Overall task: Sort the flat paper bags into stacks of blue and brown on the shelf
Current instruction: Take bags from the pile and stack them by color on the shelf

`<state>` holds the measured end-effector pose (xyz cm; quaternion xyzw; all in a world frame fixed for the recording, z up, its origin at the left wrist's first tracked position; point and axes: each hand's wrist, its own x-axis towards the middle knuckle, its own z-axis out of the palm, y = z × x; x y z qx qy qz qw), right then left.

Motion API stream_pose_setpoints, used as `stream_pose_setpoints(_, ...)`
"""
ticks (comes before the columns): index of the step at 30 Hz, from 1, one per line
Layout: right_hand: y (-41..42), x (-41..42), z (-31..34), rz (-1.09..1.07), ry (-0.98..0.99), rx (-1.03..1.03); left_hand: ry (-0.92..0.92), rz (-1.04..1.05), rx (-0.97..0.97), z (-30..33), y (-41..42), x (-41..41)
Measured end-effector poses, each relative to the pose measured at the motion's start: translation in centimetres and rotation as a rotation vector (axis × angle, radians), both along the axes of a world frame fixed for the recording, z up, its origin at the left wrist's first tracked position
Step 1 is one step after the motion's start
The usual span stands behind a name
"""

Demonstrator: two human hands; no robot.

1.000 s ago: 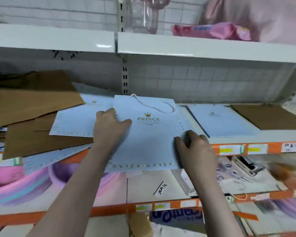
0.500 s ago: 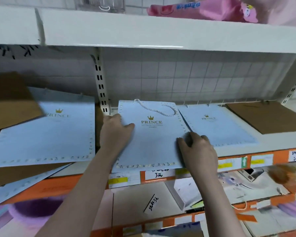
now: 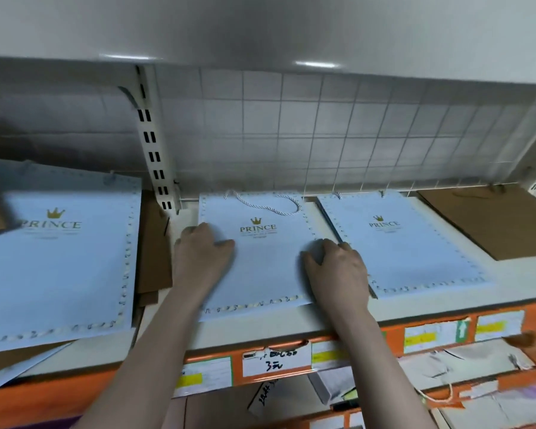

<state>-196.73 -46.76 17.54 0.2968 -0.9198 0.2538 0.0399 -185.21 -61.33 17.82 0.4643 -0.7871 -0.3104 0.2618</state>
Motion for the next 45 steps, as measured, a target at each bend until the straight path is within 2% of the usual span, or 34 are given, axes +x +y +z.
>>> stream_pose_setpoints(6,-0.2,-1.0,-0.6,0.012,0.076,0.073,0.024,0.000,0.057,-0.2,0.5,-0.8)
stream_pose_setpoints(13,-0.5,-1.2,-1.0,0.039,0.105,0.131,-0.060,-0.039,0.042,-0.6,0.4,-1.1)
stream_pose_setpoints(22,-0.1,-1.0,-0.5,0.078,0.101,0.168,-0.263,-0.052,-0.102,-1.0,0.9,-1.5)
stream_pose_setpoints(26,0.8,-0.9,0.2,0.105,0.097,0.170,-0.328,-0.031,-0.273,-0.2,1.8,-1.1)
stream_pose_setpoints(31,1.8,-1.2,1.2,0.136,0.219,0.071,-0.370,0.075,-0.421,1.1,4.2,-0.2)
stream_pose_setpoints(34,2.8,-1.4,1.3,0.240,0.142,0.077,-0.392,0.155,-0.459,1.0,5.6,0.9)
stream_pose_setpoints(39,3.2,-0.6,1.0,0.423,0.171,0.097,-0.361,0.354,-0.430,0.7,8.4,4.6)
stream_pose_setpoints(45,1.9,4.3,1.2,0.560,0.153,0.002,-0.431,0.515,-0.433,0.8,11.4,11.1)
